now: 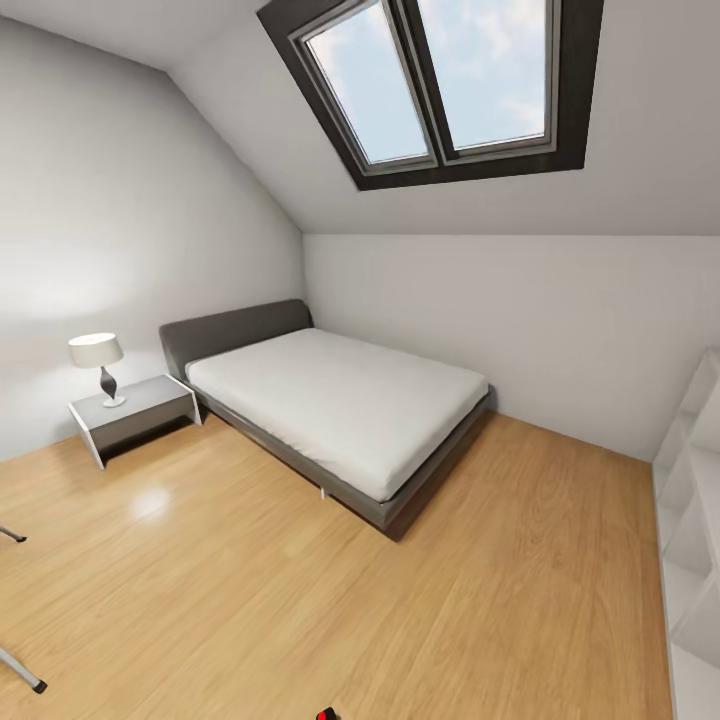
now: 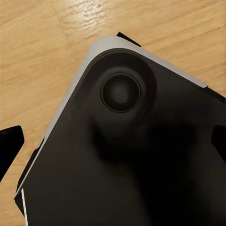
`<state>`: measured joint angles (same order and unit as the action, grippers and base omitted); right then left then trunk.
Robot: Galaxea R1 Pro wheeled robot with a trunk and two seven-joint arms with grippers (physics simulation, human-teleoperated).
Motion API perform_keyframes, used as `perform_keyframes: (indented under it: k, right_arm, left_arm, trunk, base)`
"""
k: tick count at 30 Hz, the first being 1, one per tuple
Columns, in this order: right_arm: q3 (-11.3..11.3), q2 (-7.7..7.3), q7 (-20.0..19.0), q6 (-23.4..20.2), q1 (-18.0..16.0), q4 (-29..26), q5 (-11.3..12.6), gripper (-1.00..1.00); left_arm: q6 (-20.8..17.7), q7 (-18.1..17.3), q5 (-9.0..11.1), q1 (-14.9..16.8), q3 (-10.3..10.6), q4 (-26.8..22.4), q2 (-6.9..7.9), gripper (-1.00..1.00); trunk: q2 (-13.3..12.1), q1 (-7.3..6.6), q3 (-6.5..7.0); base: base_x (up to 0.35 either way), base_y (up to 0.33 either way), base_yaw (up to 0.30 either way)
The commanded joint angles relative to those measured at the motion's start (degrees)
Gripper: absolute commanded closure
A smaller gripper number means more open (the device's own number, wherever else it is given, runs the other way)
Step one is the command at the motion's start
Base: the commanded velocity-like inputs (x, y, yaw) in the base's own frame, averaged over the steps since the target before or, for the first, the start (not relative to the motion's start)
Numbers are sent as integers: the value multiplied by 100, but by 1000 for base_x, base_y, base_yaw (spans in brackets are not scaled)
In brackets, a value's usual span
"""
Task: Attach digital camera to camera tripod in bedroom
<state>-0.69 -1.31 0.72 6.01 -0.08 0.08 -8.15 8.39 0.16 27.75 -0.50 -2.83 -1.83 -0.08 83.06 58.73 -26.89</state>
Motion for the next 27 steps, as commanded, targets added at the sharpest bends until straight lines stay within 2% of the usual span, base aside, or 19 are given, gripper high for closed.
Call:
perform_keyframes:
  k: [1, 15, 27]
  right_arm:
    - [-9, -1, 7, 14, -1, 1, -53, -100]
    - [-2, -1, 7, 14, -1, 1, -55, -100]
    - [-1, 7, 7, 14, -1, 1, -55, -100]
  left_arm:
    - [5, 2, -12, -3, -26, -10, -1, -100]
    - [5, 2, -10, -3, -25, -10, -1, -100]
    - [5, 2, -28, -3, -6, -10, -1, -100]
  trunk:
    - [2, 0, -4]
    - [2, 0, -4]
    - [2, 0, -4]
  base:
    - [0, 0, 0]
    - [7, -1, 0]
    - [101, -76, 0]
